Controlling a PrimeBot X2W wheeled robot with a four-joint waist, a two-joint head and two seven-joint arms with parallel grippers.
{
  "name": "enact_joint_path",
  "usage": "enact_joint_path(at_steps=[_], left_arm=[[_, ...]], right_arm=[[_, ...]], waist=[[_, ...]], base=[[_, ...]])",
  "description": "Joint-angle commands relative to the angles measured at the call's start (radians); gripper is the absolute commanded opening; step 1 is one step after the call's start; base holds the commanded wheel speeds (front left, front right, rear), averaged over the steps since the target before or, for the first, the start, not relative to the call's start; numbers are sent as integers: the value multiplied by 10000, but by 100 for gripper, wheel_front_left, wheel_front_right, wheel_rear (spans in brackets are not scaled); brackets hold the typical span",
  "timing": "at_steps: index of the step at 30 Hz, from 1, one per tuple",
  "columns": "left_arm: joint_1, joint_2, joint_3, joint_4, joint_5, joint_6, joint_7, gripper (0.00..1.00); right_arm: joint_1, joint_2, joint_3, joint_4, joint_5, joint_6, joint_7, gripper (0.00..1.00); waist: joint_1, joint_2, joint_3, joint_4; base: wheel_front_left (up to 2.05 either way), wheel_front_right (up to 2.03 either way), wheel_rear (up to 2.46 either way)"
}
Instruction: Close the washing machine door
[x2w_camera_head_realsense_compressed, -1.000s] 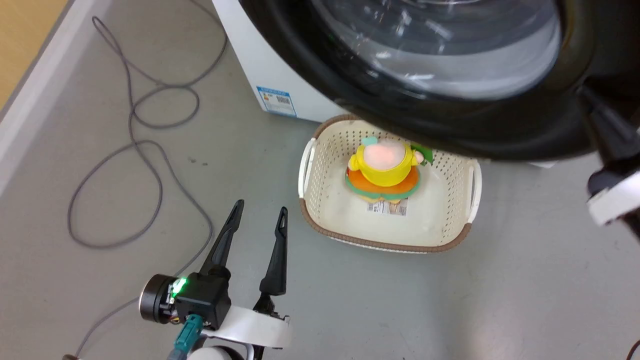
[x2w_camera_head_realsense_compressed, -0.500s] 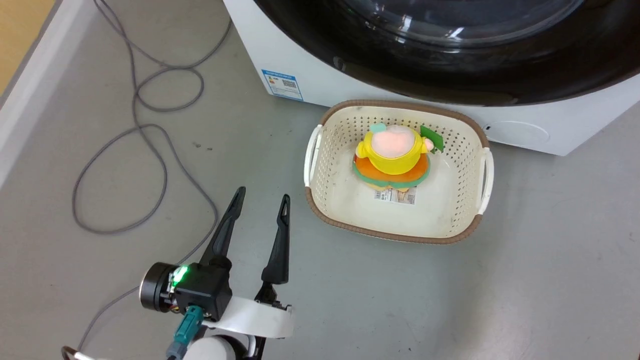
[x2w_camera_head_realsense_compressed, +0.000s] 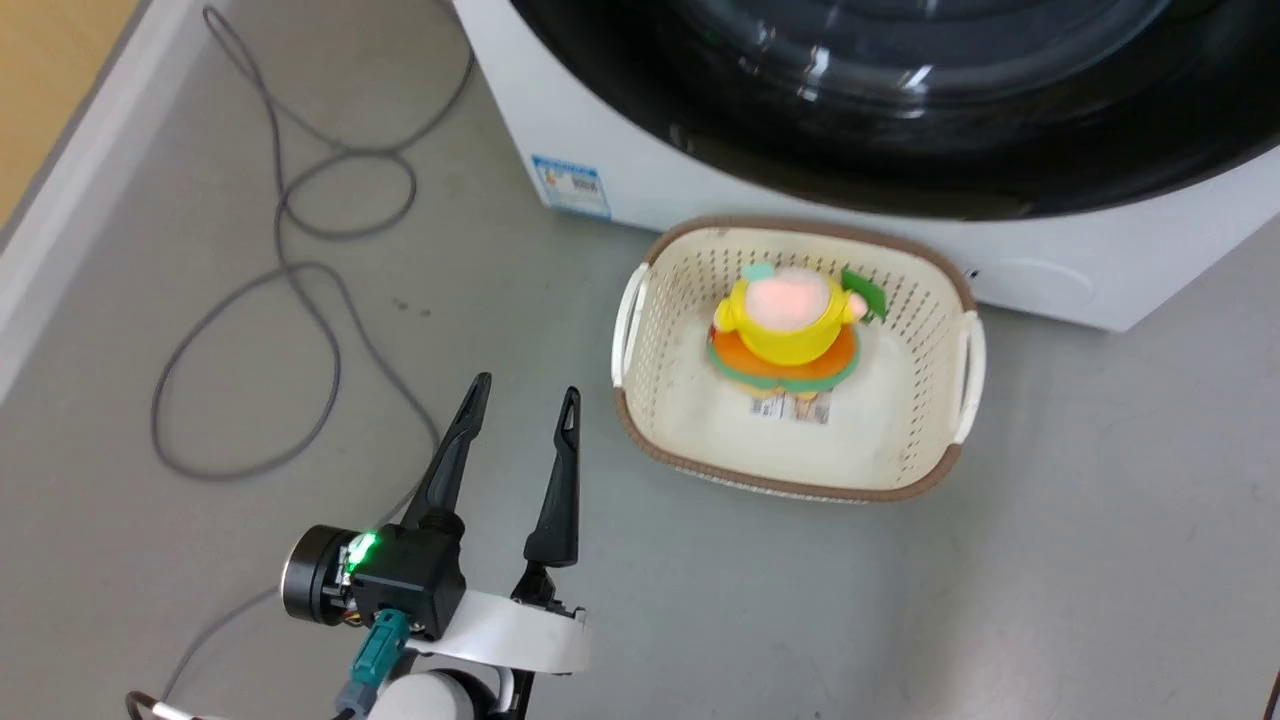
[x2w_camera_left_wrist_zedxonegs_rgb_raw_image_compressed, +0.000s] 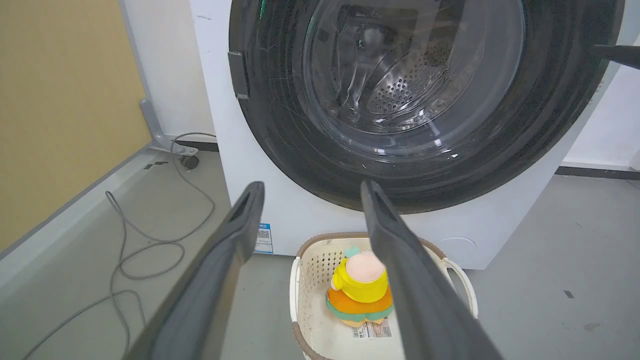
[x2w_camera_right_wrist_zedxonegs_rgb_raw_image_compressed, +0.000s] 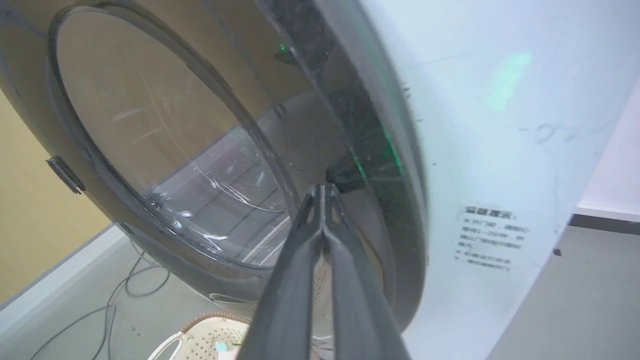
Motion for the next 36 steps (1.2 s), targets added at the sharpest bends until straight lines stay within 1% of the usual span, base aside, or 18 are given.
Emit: enact_joint_path(at_steps=[1, 2, 6, 10, 14, 17, 21, 25, 26, 27, 28, 32, 35, 36], left_arm=[[-88, -13, 31, 22, -30, 51, -53, 100], [-38, -13, 72, 94, -41, 40, -53, 100], [122, -14, 215, 317, -33, -12, -53, 100], [378, -13, 453, 536, -13, -67, -53, 100], [563, 0, 656, 675, -26, -125, -53, 100], [719, 17, 854, 796, -44, -176, -53, 100], [945, 39, 1159, 864, -111, -226, -53, 100], [1138, 65, 1346, 969, -101, -304, -53, 100], [1245, 61, 1422, 972, -97, -298, -53, 100], [1304, 59, 1448, 969, -96, -298, -53, 100], [1304, 59, 1448, 969, -96, -298, -53, 100], [1507, 52, 1485, 1020, -78, -366, -53, 100], [1618, 48, 1507, 1101, -60, -410, -53, 100], [1646, 47, 1494, 1136, -46, -432, -53, 100]], right_arm=[[-1, -126, -53, 25, 69, -105, -125, 0], [323, -82, 239, -88, 30, -105, -233, 0], [1051, 64, 631, -351, 143, -105, -487, 0], [1959, 135, 1056, -904, 89, -105, -721, 0], [2650, 270, 1049, -1358, 111, -105, -844, 0], [3362, 320, 934, -1944, -289, -105, -918, 0], [4230, 661, 468, -2698, -850, -105, -948, 0], [5233, 1114, -529, -3433, -1602, -105, -955, 0], [5822, 1417, -1086, -3839, -2026, -105, -957, 0], [6131, 1596, -1372, -4037, -2213, -105, -957, 0], [6131, 1596, -1372, -4037, -2213, -105, -957, 0], [7367, 2324, -2411, -4759, -2984, -105, -958, 0], [8145, 2816, -2905, -5310, -3556, -105, -921, 0], [8366, 3016, -3085, -5486, -3662, -105, -881, 56]], waist=[[-1, 0, -192, -97], [-1, 0, -448, -204], [-1, 0, -1048, -477], [-1, 0, -1686, -811], [-1, 0, -2075, -1047], [-1, 0, -2382, -1272], [-1, 0, -2701, -1622], [-1, 0, -3023, -1839], [-1, 0, -3158, -1934], [-1, 0, -3215, -1974], [-1, 0, -3215, -1974], [-1, 0, -3419, -2071], [-1, 0, -3521, -2109], [-1, 0, -3545, -2110]], base=[[0, 0, 0], [0, 0, 0], [0, 0, 0], [0, 0, 0], [0, 0, 0], [0, 0, 0], [0, 0, 0], [0, 0, 0], [0, 0, 0], [0, 0, 0], [0, 0, 0], [0, 0, 0], [0, 0, 0], [0, 0, 0]])
